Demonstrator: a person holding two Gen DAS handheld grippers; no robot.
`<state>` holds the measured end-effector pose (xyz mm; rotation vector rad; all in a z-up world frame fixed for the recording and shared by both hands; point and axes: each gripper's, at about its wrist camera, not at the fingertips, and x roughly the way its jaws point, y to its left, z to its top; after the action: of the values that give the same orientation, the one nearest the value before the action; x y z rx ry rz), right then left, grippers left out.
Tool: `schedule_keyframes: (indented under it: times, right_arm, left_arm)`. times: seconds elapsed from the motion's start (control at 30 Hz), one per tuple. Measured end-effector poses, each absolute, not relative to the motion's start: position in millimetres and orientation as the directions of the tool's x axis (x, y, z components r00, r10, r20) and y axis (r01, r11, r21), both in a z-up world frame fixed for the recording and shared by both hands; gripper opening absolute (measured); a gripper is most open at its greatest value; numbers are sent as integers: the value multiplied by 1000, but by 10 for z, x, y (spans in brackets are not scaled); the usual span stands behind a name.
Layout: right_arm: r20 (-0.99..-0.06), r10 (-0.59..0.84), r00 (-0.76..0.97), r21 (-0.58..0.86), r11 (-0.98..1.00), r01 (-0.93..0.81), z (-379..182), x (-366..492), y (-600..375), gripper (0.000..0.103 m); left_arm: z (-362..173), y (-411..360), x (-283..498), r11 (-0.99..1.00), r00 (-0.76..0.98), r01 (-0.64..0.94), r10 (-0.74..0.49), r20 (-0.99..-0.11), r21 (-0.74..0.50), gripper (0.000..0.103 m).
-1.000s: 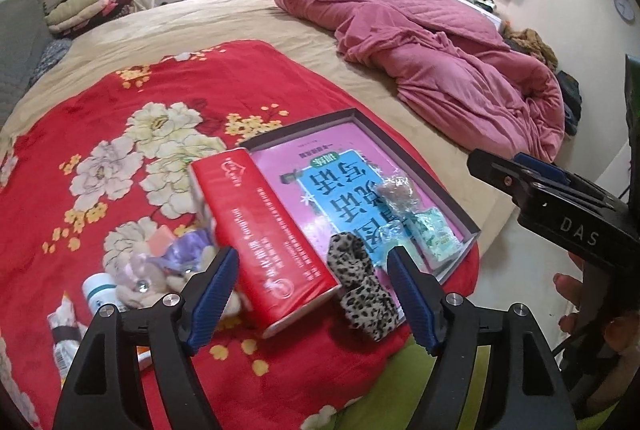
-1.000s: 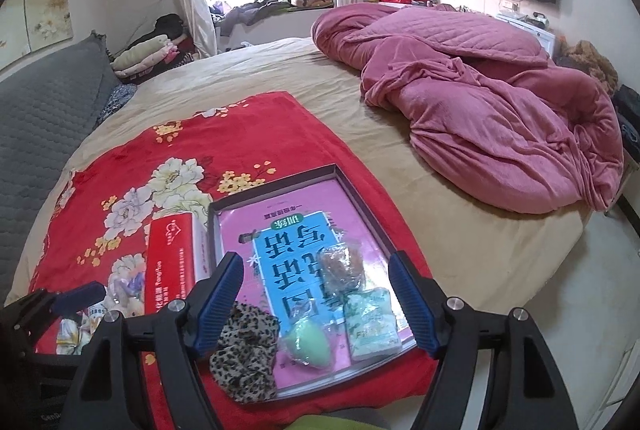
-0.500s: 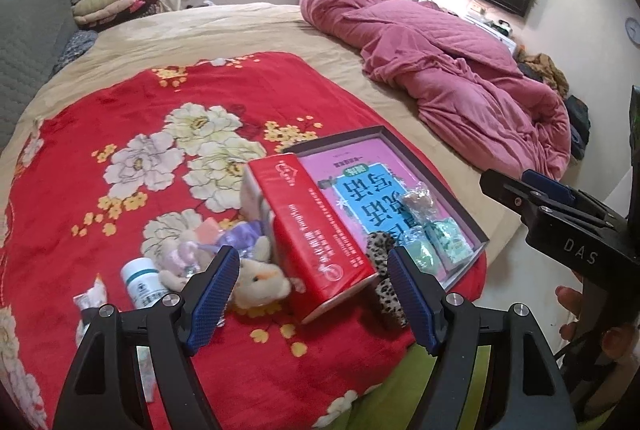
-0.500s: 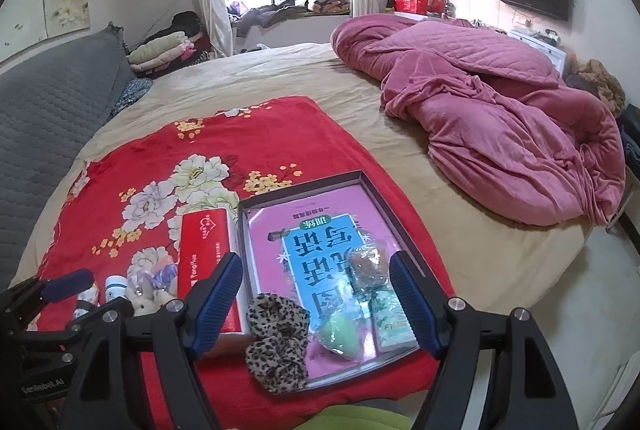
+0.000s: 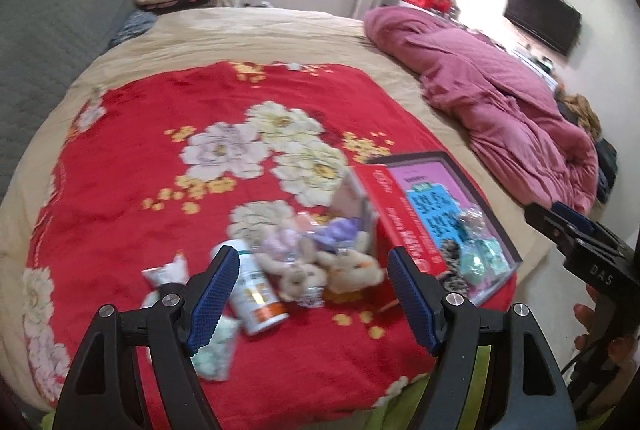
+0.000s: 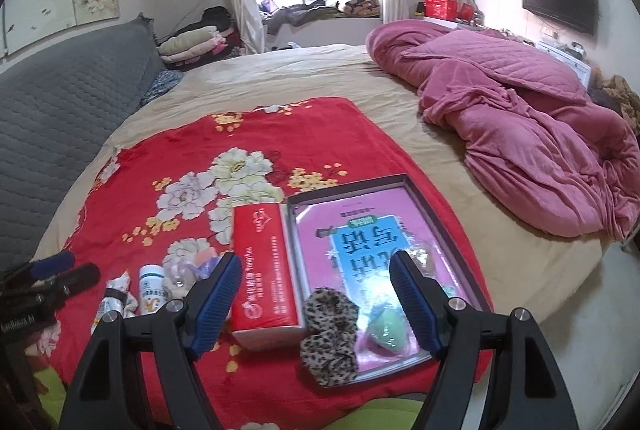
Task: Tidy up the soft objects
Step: 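Withdraw both open tools from the tray back toward the pile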
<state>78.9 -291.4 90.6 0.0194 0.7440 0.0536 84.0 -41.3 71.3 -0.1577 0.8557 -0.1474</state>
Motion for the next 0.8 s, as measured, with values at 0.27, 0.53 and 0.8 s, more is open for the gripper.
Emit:
schedule_keyframes:
  times: [0.27,0.53,0.8]
  right_arm:
    - [-678,92,730,20,994,-107,922,776,-2581,76]
    - [-679,133,722,3,984,-178,939,757,-2237,76]
    - [-695,170,699,-8,970,-244,863,731,-1952,76]
  left_arm:
    - [730,149,730,976,667,-39,-133,-733,-212,78]
    - [709,491,604,972,670,-98,-95,-737,-214,78]
    - [595,788,521,964,652,-159,-60,-756,-214,78]
